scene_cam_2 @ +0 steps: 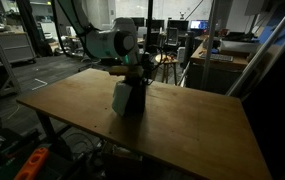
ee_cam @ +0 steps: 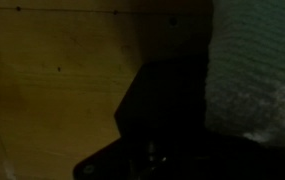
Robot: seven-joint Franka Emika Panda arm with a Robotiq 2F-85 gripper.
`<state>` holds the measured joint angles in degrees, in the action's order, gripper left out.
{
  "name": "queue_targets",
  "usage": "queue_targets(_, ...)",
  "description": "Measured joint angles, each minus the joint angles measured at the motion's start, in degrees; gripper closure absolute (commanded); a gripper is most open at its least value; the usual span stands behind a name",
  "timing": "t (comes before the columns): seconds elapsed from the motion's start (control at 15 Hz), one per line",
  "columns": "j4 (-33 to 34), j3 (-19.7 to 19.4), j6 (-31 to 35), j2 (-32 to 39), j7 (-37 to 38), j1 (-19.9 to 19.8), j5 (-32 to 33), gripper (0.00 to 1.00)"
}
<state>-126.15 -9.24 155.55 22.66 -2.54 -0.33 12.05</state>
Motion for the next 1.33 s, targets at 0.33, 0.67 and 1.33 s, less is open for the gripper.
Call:
queue_targets(0.33,-2.13,0.01,-1.53,-5.32,0.02,-2.71,-2.65,0.95)
queue_targets(0.67,-5.57,0.31,-1.62,-10.28,0.04,-4.26,-6.4,0.98)
queue_targets(1.33,-9.14,2.7,-1.62,-18.56,-0.29,-4.88,-17.53,0.94)
